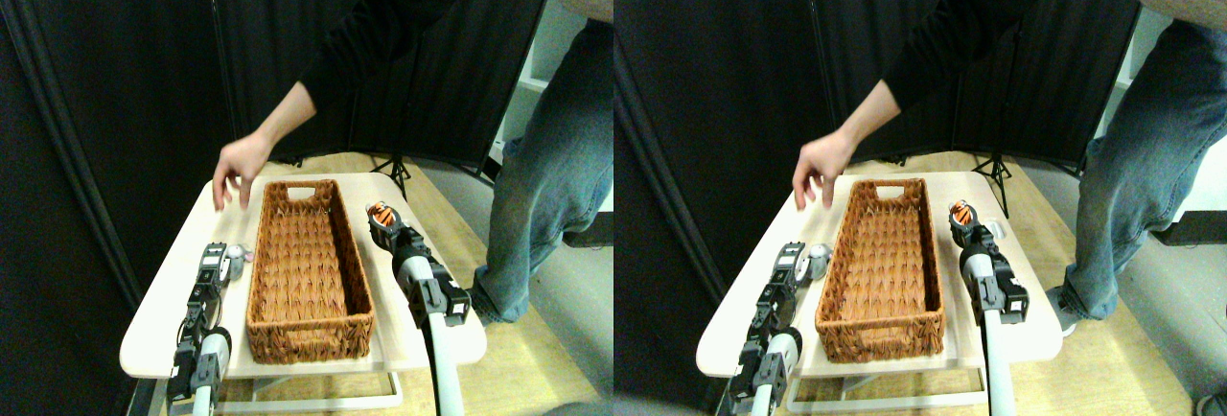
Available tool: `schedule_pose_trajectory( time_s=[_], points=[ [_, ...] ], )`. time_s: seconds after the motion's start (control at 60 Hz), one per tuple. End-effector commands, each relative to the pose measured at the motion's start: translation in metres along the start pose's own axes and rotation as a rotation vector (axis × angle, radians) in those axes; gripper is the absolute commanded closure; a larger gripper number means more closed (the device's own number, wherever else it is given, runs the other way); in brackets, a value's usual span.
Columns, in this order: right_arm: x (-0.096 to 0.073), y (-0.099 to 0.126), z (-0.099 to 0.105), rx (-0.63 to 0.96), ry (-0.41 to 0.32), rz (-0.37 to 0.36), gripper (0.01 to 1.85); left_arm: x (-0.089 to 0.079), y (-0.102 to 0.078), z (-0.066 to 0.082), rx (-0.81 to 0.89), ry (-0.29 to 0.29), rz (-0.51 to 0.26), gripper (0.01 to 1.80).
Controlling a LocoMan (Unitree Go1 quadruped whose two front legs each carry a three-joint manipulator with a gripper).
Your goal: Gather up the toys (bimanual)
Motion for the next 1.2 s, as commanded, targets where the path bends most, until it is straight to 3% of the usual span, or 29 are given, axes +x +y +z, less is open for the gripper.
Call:
schedule_pose_trajectory(
  time_s=[0.017,0.133,0.233,0.533,0.75,0.983,1.05,1.117,1.133,1.15,1.167,1.2],
  points=[
    [0.003,0.017,-0.002,-0.030,0.018,0.063,1.85,0.000,0.001,0.004,0.014,-0.038,0.011,1.59],
    [0.005,0.029,-0.010,-0.079,0.063,0.099,1.85,0.000,0.001,0.004,0.010,-0.038,0.014,1.59],
    [0.006,0.042,-0.022,-0.009,0.105,0.111,1.85,-0.001,0.000,0.004,0.012,-0.043,0.007,1.59],
    [0.007,0.061,-0.055,-0.004,0.160,0.116,1.85,-0.002,0.001,0.005,0.019,-0.052,0.009,1.59],
    [0.012,0.063,-0.078,0.058,0.240,0.113,1.85,-0.003,0.002,0.004,0.022,-0.053,0.023,1.59],
    [0.019,0.051,-0.085,0.064,0.238,0.117,1.85,-0.004,0.004,0.002,0.027,-0.056,0.022,1.60],
    [0.019,0.048,-0.082,0.071,0.214,0.084,1.85,-0.004,0.005,0.002,0.025,-0.055,0.026,1.60],
    [0.018,0.048,-0.080,0.083,0.230,0.067,1.68,-0.003,0.005,0.002,0.026,-0.055,0.026,1.58],
    [0.018,0.048,-0.078,0.093,0.244,0.064,1.39,-0.003,0.005,0.002,0.026,-0.054,0.028,1.58],
    [0.018,0.048,-0.078,0.093,0.244,0.064,1.39,-0.003,0.005,0.002,0.026,-0.054,0.028,1.58],
    [0.017,0.049,-0.076,0.093,0.250,0.049,1.19,-0.002,0.005,0.001,0.026,-0.057,0.020,1.58],
    [0.016,0.049,-0.076,0.088,0.251,0.048,1.09,-0.001,0.005,0.001,0.028,-0.057,0.017,1.58]
  ],
)
